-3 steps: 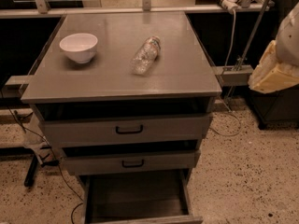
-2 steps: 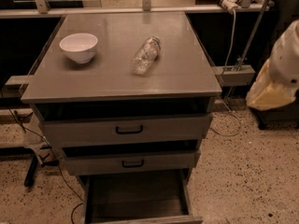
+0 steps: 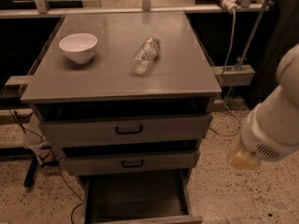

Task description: Close bottom drawer

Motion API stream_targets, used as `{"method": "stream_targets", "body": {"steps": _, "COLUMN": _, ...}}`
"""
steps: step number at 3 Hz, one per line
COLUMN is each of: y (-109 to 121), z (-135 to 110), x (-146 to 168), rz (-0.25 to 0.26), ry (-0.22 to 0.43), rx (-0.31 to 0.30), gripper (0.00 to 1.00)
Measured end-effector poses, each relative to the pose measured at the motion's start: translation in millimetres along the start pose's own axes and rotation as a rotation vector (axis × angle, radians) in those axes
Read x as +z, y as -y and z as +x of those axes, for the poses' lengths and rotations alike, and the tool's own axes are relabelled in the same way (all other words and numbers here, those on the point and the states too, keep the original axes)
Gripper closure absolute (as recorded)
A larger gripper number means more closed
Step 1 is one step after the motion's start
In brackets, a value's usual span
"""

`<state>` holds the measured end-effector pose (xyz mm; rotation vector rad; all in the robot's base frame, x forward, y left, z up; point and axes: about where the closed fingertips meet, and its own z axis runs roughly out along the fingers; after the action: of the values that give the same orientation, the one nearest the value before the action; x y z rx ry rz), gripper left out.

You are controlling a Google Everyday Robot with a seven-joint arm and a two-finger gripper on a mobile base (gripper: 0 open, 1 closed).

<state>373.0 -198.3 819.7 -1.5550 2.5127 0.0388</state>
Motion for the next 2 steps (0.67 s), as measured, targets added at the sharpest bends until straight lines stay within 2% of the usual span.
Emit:
{"method": "stream_targets", "body": {"steps": 1, "y": -19.2, "z": 17.1, "x": 23.8, "rz": -0.049, "ry": -0.046, "rx": -0.001, "gripper": 1.0}}
{"method": "stream_targets", "body": {"steps": 2, "y": -19.2, "z": 17.2, "x": 23.8, "rz": -0.049, "ry": -0.046, "rx": -0.001, "gripper": 1.0}}
